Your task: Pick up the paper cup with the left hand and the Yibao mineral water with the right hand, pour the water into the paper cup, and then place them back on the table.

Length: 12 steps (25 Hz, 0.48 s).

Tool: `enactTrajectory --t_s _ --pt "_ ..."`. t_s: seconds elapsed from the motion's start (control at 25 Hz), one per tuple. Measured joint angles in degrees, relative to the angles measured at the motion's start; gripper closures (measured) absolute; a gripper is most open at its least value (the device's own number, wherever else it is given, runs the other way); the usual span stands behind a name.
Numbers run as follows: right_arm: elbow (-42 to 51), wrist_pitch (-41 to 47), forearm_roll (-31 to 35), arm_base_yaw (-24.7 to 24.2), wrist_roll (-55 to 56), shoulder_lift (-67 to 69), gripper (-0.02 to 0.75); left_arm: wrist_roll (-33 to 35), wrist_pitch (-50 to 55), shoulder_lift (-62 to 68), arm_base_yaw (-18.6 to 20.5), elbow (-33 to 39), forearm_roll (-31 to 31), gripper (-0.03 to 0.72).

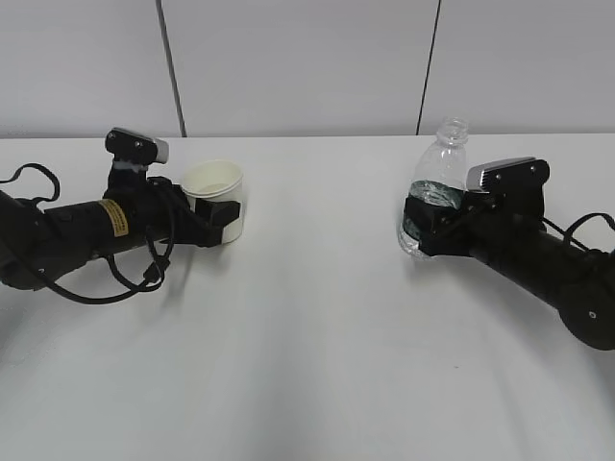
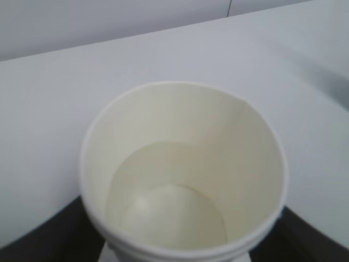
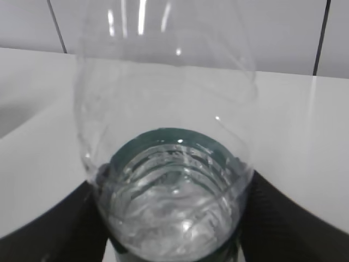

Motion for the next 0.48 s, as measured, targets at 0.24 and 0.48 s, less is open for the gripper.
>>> enactTrajectory --t_s 0.24,0.48 --pt "-0.1 -1.4 0.2 0.0 -0.2 0.6 0.266 0.0 0.0 0.0 0.0 0.0 0.0 0.237" --pt "-0.1 -1.4 0.2 0.0 -0.3 0.7 0.246 0.0 0.5 0.0 0.0 0.0 0.1 0.188"
